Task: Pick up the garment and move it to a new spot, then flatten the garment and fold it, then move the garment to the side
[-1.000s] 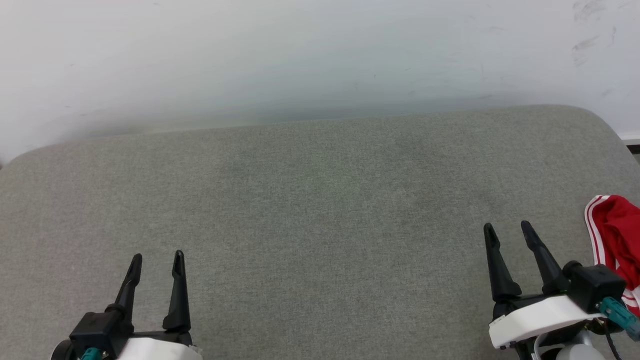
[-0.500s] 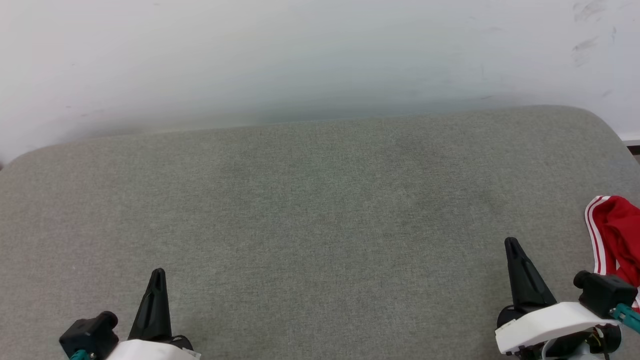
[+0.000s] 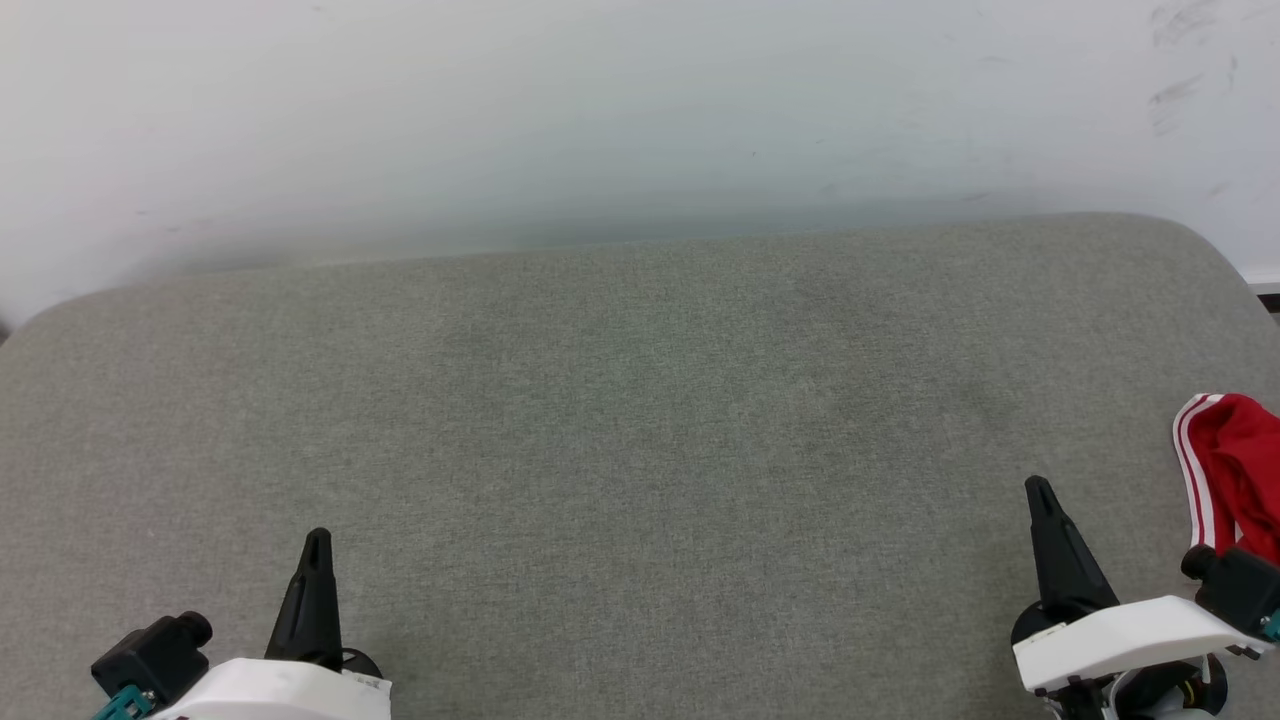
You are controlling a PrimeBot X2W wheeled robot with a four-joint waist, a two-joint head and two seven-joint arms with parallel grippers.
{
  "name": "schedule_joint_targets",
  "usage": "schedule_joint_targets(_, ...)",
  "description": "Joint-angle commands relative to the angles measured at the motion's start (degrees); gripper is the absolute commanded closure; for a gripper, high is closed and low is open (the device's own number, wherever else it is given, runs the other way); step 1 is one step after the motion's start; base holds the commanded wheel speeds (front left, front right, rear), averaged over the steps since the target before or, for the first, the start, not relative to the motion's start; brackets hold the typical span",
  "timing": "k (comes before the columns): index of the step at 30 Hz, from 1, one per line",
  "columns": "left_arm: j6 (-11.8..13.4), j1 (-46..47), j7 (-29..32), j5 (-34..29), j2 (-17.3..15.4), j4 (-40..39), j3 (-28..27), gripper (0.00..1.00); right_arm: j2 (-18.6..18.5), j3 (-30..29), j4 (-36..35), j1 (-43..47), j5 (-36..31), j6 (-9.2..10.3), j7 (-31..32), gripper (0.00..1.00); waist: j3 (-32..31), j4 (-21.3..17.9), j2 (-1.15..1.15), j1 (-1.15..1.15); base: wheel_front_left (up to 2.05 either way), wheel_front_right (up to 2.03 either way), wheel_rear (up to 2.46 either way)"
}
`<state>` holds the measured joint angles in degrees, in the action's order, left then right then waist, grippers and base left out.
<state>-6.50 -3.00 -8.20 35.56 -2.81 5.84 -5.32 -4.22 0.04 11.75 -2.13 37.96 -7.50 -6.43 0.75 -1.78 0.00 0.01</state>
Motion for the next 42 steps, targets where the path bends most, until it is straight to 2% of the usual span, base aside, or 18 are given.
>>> schedule_joint_targets(1,-0.1,1.5,0.4,1.9,-0.1,-0.4,-0.1,1.0,0.1,-0.4,-0.5,-1.7,2.0,0.0,0.5,1.0,0.0,0.0,0.0,-0.01,0.0,0.0,0.0)
schedule_joint_targets(26,-0.5,4.4,5.6,21.6,-0.1,2.7,-0.5,1.0,0.5,-2.6,0.4,-2.8,20.8,0.01,5.0,1.0,-0.2,0.5,0.0,-0.01,0.0,0.0,0.0)
schedule_joint_targets(42,-0.7,6.0,8.2,31.5,-0.1,4.2,-0.8,1.0,0.8,-3.7,0.9,-3.3,30.3,0.01,7.2,1.0,-0.2,0.8,0.0,-0.01,0.0,0.0,0.0)
